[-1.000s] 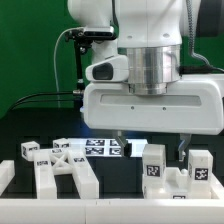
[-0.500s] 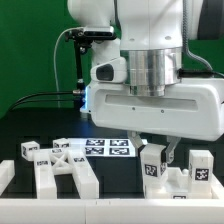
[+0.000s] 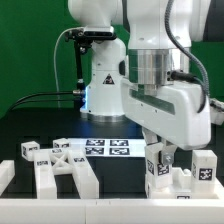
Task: Assemble chair
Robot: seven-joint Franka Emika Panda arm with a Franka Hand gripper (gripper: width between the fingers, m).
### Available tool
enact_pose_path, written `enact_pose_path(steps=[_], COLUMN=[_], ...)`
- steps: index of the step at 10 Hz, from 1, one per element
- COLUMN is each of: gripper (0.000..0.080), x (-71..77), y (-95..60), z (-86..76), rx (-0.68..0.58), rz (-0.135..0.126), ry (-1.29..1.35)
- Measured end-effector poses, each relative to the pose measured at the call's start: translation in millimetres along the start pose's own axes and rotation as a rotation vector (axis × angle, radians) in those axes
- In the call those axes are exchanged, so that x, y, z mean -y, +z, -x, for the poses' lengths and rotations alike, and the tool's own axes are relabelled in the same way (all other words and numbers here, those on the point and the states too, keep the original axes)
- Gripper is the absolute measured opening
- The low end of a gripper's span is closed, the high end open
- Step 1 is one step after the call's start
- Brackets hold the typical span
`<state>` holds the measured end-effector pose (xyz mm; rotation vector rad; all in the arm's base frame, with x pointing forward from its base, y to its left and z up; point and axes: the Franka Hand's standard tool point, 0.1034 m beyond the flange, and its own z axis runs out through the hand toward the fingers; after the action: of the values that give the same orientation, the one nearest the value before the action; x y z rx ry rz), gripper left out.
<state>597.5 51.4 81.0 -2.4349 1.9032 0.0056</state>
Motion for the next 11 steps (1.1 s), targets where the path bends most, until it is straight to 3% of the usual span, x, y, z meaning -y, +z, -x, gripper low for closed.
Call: enact_pose_path(steps=[2,3,5,6,7,8,11], gripper=[0.0284,0.0284,0.029,0.0493,0.0493,0.0615,0.0648], x=[6.9,8.1,8.0,9.2,10.7,6.1,1.0], y=[0.7,0.8,0.7,-1.1,-2.1,-0.2,1.6], z=[4.0,4.7,5.5,8.9,10.4,9.5,7.7], rx=[-0.004,-0.002,-0.009,-0.017,-0.027,-0.038,-0.049], rz=[-0.074,-0.085,-0.076,-0.05,-0.052,-0.057,-0.054], ry=[0.295,0.341,0.23,0.074,-0.126,-0.25,-0.421])
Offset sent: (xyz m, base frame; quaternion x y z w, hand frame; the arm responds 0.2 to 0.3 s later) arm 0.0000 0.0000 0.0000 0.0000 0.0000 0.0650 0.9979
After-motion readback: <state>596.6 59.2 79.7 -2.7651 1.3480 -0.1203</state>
